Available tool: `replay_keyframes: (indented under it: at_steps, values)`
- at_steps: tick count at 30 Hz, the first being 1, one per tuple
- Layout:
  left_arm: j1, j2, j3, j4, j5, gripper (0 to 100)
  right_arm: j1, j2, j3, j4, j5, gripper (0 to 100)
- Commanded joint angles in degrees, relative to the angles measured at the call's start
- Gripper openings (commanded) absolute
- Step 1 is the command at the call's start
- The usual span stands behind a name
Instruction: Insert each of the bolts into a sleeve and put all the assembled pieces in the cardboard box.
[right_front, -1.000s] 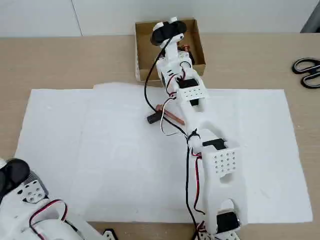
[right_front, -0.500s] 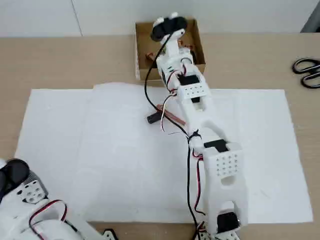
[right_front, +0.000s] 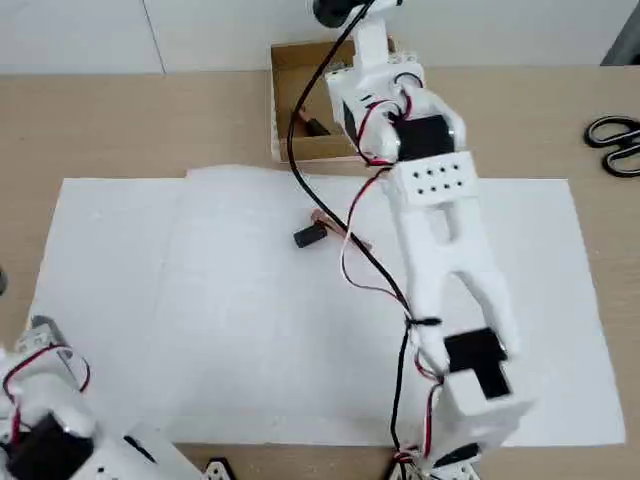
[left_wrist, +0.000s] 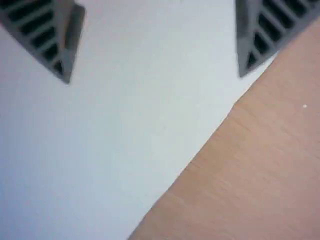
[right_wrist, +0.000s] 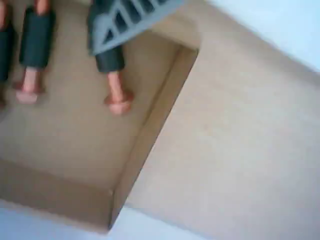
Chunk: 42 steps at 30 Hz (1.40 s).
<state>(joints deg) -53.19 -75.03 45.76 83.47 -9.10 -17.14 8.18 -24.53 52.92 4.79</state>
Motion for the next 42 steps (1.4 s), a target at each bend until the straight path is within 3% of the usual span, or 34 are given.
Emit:
replay_keyframes:
  at_steps: [1,6,13,22,27,32,42]
  values:
    - [4.3,1.5,-0.2,-1.3,-0.3,21,-0.7,-7.9,-3.2,9.2,0.3,16.6]
    - [10.3,1.5,0.1,0.8,0.0,21,2.7,-12.6,-2.9,26.2,0.3,16.6]
    - [10.7,1.4,0.7,0.7,0.0,20,9.9,-20.5,-2.8,41.3,0.3,16.6]
    - [11.0,1.4,1.8,0.4,-0.1,21,17.5,-28.3,-2.8,42.4,0.3,16.6]
    - [11.1,1.4,10.2,-4.6,-0.3,21,18.9,-35.7,-2.8,42.6,0.4,16.6]
    - [10.8,1.4,11.0,-5.5,-0.3,21,18.9,-43.0,-2.6,42.6,0.4,16.6]
    - [10.8,1.4,11.4,-5.5,-0.3,21,18.5,-62.4,25.4,40.0,0.4,16.6]
